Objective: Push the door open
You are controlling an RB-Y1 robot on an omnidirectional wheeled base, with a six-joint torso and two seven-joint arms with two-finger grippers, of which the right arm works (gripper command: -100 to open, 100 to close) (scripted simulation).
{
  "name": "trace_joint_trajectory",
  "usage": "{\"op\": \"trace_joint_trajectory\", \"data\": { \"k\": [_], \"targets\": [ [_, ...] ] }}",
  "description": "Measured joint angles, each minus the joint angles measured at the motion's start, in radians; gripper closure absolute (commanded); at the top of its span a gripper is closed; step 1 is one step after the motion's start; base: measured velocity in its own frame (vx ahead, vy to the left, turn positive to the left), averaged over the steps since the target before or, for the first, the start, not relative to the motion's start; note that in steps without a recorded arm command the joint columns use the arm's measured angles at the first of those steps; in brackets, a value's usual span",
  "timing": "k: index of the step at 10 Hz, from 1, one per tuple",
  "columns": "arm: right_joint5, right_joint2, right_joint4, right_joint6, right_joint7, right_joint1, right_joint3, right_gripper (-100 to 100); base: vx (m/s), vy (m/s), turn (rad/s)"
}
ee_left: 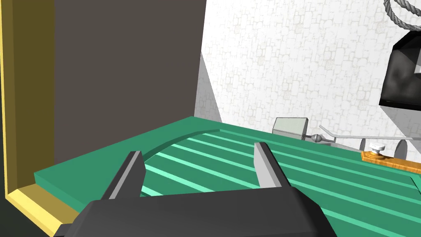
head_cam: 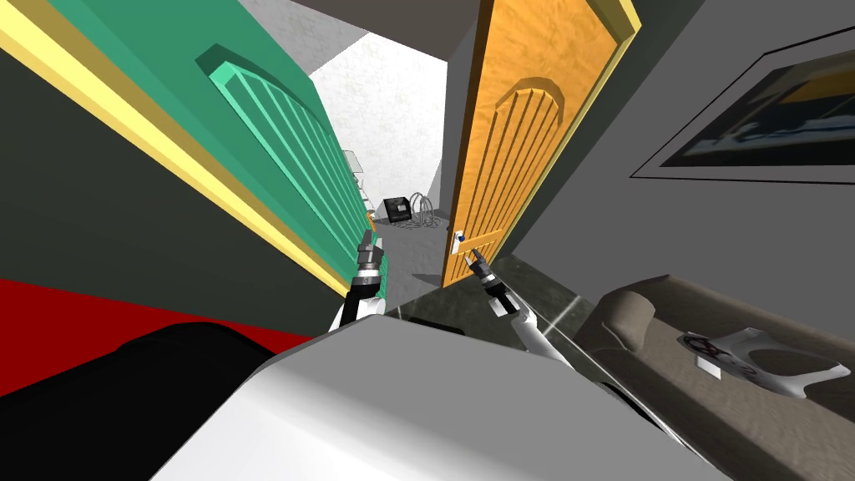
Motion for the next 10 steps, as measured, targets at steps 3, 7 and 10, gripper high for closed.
{"op": "trace_joint_trajectory", "data": {
  "k": [3, 7, 10],
  "targets": [
    [0.012, -0.014, 0.078, -0.014, -0.026, -0.035, 0.009, -100, 0.059, -0.011, 0.002],
    [0.033, -0.04, 0.187, -0.027, -0.074, -0.09, 0.027, -100, 0.069, -0.015, 0.003],
    [0.048, -0.06, 0.26, -0.037, -0.111, -0.127, 0.039, -100, 0.056, -0.019, 0.002]
  ]
}}
